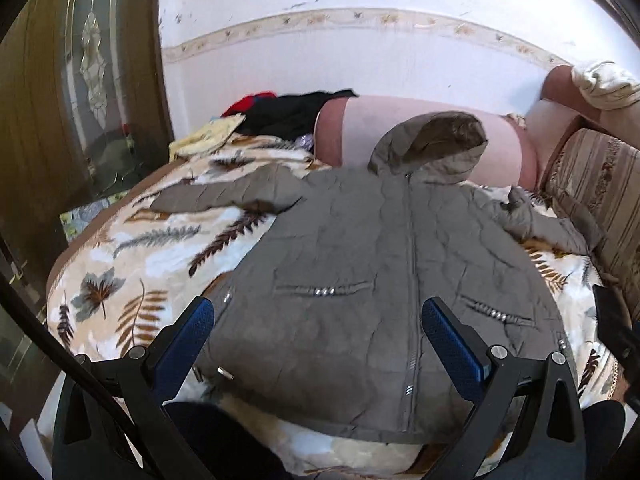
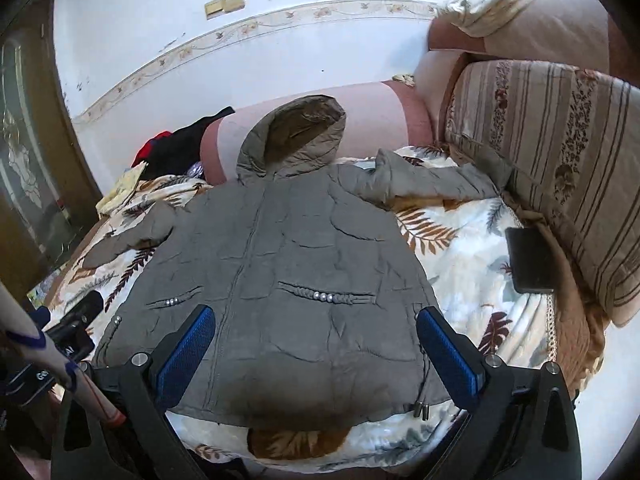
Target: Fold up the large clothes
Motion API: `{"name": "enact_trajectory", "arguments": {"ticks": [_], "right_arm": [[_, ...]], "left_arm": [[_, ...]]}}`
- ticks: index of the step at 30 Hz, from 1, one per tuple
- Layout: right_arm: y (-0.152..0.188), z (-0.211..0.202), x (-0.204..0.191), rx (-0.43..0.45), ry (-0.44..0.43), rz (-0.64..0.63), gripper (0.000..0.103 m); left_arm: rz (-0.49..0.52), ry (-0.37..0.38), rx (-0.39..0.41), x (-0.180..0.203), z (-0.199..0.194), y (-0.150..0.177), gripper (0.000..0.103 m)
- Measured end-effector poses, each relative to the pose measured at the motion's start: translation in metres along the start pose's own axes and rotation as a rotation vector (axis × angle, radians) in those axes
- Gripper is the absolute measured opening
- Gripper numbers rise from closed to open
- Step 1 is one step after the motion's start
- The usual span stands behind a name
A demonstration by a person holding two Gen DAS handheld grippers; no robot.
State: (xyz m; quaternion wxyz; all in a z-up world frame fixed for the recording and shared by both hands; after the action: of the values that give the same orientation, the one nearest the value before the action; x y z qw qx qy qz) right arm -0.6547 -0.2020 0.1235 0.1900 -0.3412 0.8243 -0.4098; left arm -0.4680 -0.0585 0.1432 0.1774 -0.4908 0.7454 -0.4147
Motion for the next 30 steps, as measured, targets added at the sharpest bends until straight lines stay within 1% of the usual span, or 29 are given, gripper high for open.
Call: {"name": "enact_trajectory", "arguments": {"ticks": [4,9,13,18,30], "right_arm": [[-0.001,0.001,-0.01,0.006,-0.007,-0.042,0.102],[0.002,0.005,-0.016,-0.019,-0.018,-0.066,0.102],[-0.001,0.002,-0.019,-0.001,0.006,-0.086,0.102],[-0.001,0.004,-0.024,-0.01,-0.001,-0.117,0.102],[0.002,0.006,-0.023,-0.012,-0.012,-0.112,0.102]], "left_arm": [[-0.009,-0.017,-0.017,-0.006,0.002,-0.001,0.103],[-0.009,-0.018,-0.042,-0.002,0.006,-0.006,0.103],[0.001,-0.015,-0.039,-0.001,0.007,-0.006,0.103],[0.0,-0.02,-0.045,0.001,0.008,-0.006,0.103],[0.006,-0.021,-0.04,0.001,0.007,-0.007,0.103]]}}
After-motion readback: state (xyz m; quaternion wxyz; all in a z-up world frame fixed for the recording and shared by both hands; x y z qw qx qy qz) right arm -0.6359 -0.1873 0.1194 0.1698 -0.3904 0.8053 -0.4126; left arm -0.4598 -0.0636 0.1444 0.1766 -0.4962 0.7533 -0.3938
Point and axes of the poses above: each gripper's, at about its wrist camera, not at the fingertips, and z roughly the way its jaws point, x to its right, y to its underside, the point moved 2 cm from there along z, roughly the way its jaws point, and after that the axes turned 12 degrees about -z, right-handed, at the moved point
